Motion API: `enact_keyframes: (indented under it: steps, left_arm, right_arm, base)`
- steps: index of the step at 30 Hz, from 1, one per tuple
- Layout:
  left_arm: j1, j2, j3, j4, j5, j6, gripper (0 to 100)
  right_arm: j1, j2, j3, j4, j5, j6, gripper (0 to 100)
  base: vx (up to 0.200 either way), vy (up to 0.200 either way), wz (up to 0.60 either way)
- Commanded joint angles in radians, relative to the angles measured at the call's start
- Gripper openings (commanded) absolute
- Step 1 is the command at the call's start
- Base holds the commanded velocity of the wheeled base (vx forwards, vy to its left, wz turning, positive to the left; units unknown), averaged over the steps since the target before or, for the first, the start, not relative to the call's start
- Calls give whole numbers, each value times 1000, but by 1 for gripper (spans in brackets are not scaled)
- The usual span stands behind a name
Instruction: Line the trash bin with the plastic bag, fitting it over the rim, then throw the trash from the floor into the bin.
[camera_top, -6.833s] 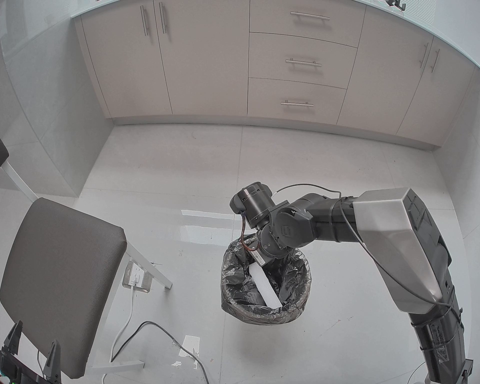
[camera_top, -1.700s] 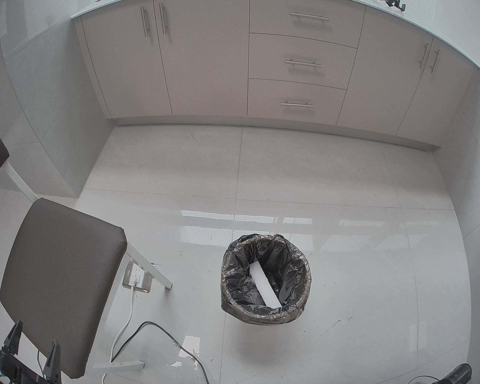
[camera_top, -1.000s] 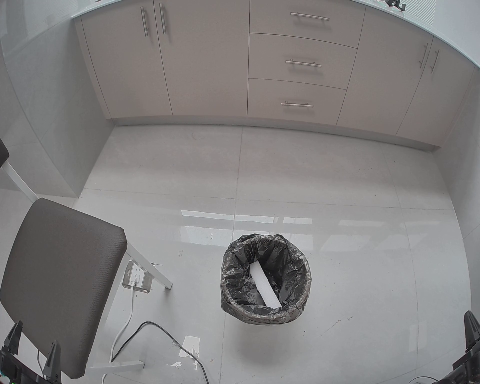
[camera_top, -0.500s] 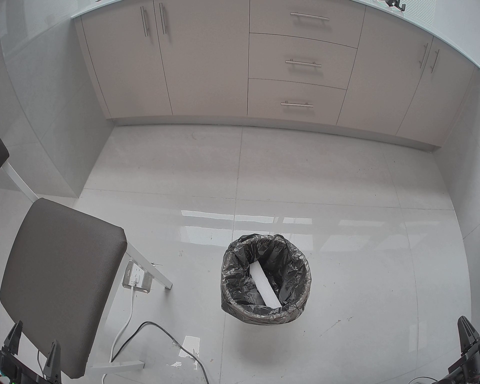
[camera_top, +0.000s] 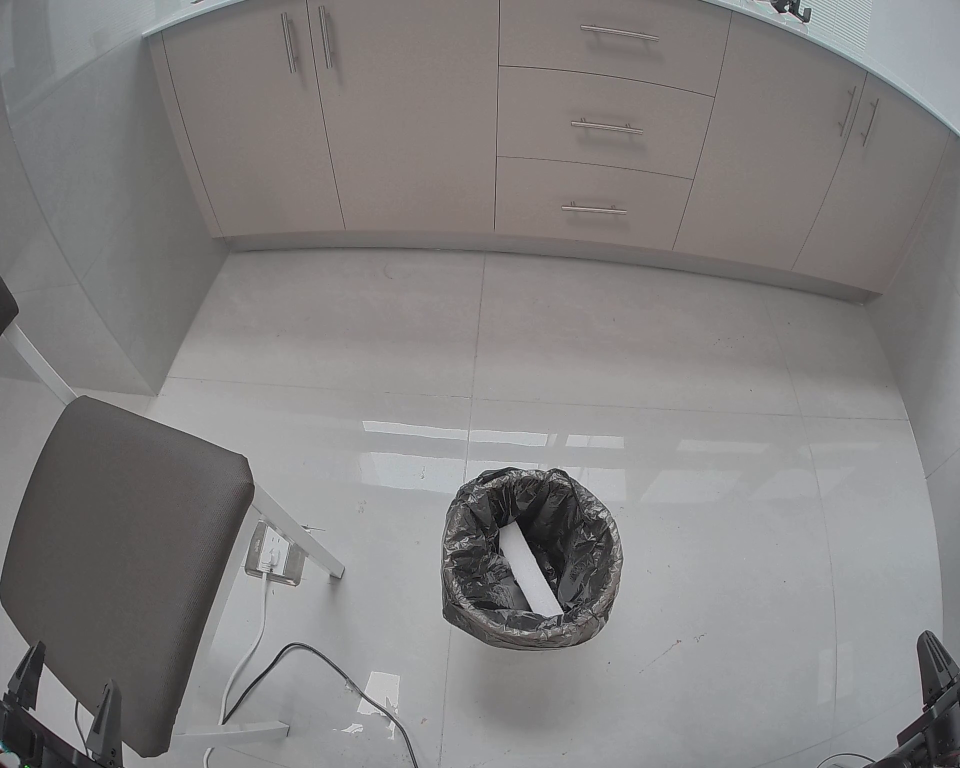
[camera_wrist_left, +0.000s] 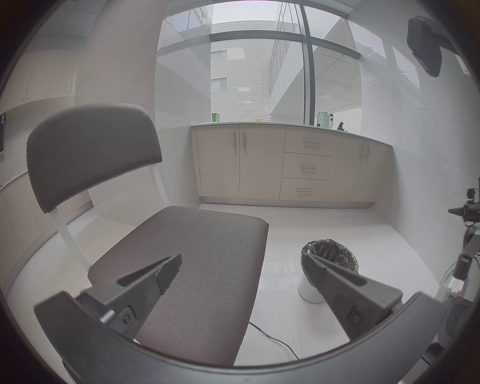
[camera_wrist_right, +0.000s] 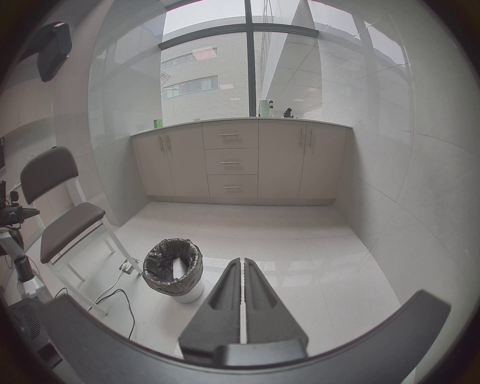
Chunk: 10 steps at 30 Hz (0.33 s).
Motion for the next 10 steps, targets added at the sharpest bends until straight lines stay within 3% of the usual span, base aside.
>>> enact_keyframes:
  steps: [1,10]
  left_arm:
    - [0,-13,10,0,0,0,100]
    - [0,-13,10,0,0,0,100]
  right_arm:
    - [1,-10,18,0,1,1,0]
    - [1,-10,18,-2,1,2,0]
  base:
    - [0,0,0]
    - [0,0,0]
